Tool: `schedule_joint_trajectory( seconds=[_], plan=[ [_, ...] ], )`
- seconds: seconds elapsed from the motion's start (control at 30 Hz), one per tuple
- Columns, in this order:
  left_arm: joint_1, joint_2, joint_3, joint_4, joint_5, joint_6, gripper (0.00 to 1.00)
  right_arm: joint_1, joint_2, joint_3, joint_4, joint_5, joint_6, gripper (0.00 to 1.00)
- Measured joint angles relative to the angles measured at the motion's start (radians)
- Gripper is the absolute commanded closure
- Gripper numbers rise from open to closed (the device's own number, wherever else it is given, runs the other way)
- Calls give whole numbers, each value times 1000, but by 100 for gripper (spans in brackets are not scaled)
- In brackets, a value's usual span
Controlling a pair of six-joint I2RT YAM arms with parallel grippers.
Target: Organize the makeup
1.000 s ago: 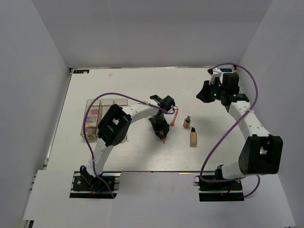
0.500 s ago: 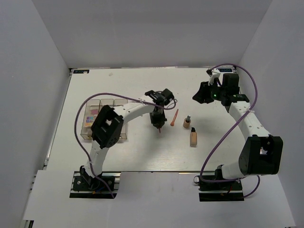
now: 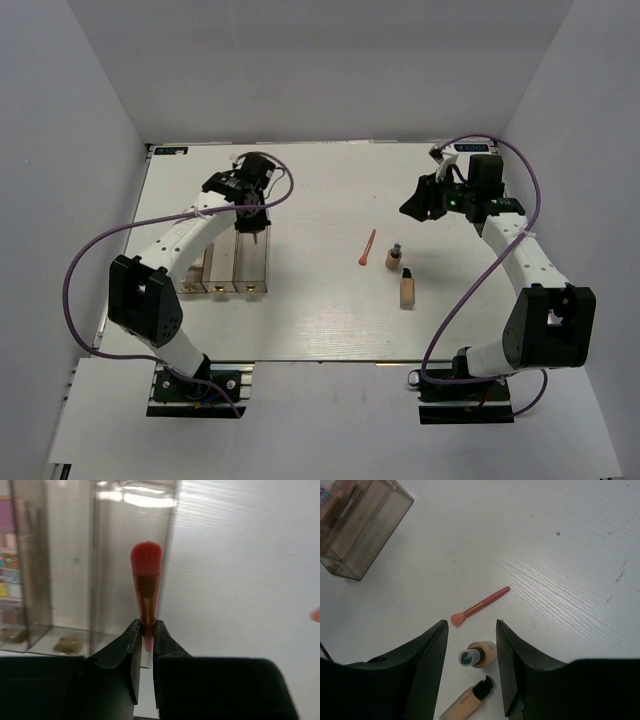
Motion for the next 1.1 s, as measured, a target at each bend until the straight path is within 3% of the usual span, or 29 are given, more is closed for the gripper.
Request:
schedule_joint_trajectory(
  seconds=[0.33,0.47,0.6,0.7,0.9,1.0,1.03,1.1],
  plan=[
    [213,-22,-178,16,-56,139,96,50,91,111,-87,-132,-107,47],
    [256,-23,-226,50,-64,160,80,79,113,129,-112,-142,-130,37],
    [277,-9,-250,69,-63,173,48,117,179,223,-181,-132,-177,36],
    [286,9,-250,80,-62,177,36,148,246,321,-232,-113,-200,35],
    [291,12,-231,86,-59,174,33,195,317,401,-306,-80,-283,36],
    [291,8,-205,83,-47,174,35,203,354,454,-404,-99,-451,48],
    [291,2,-195,83,-35,173,38,203,372,480,-444,-104,-543,56],
    [290,-23,-189,88,-1,168,44,203,408,536,-530,-103,-711,63]
  ],
)
